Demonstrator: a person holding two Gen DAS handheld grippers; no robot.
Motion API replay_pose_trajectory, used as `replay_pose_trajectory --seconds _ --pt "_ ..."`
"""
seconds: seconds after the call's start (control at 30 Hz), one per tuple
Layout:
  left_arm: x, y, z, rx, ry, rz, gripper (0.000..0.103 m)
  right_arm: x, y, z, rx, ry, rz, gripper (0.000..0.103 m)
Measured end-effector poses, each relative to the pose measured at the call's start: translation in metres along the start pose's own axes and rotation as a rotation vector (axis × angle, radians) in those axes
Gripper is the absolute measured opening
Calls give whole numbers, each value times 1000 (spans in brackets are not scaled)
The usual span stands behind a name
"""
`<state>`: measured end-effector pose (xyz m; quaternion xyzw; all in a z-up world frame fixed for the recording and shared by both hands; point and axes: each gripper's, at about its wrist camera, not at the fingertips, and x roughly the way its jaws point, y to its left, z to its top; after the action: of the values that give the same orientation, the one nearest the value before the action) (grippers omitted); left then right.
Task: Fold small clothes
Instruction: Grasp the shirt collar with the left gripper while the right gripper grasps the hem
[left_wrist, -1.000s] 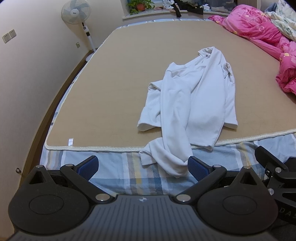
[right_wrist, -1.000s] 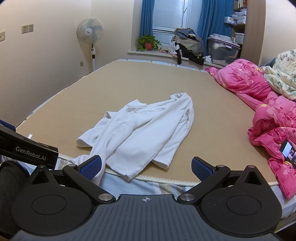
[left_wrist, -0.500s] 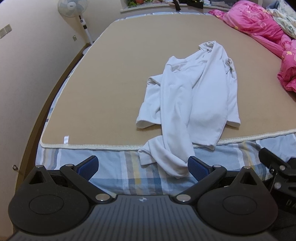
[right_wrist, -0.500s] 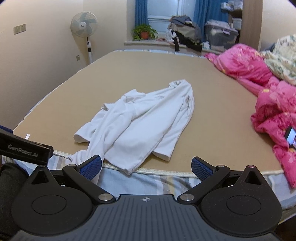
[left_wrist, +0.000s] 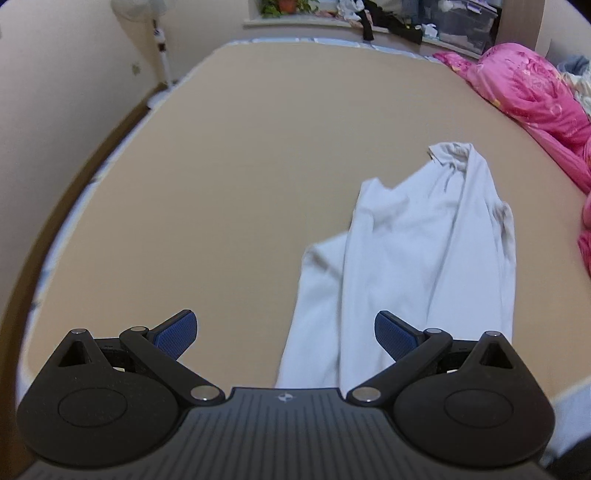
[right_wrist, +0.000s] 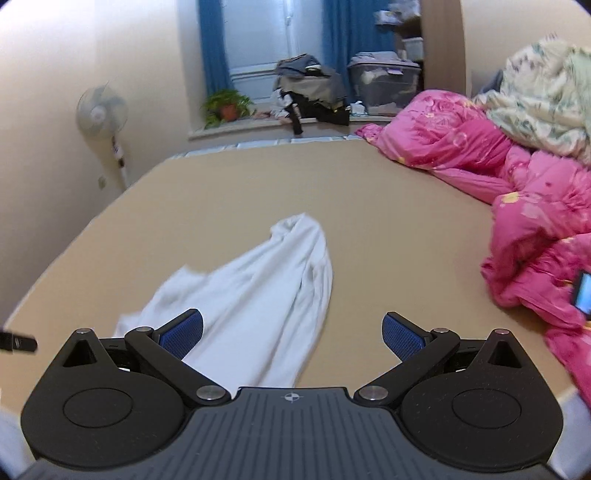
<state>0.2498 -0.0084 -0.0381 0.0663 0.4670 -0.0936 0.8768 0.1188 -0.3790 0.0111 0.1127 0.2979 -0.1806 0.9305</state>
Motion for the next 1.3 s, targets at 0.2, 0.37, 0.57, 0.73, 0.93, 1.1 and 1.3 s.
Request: replay_pose_trajectory --seconds 0.2,0.37,0.57,0.73,0.93,1.1,1.3 --pt "120 -31 81 33 126 -82 102 151 -7 57 40 55 -8 102" --pt "189 -57 109 48 185 -139 94 284 -2 83 141 180 -32 102" --pt "223 -65 111 -64 284 -204 37 382 15 68 104 367 -199 64" --pt "187 -60 117 -131 203 -133 16 331 -2 78 40 264 -172 5" --pt "64 -40 120 -39 -83 19 16 148 -39 132 26 -33 -30 4" --pt "-75 7 99 -50 -340 88 16 -30 -58 150 23 -257 85 3" --pt "-249 38 30 -82 -624 96 16 -220 -52 124 -48 -455 216 3"
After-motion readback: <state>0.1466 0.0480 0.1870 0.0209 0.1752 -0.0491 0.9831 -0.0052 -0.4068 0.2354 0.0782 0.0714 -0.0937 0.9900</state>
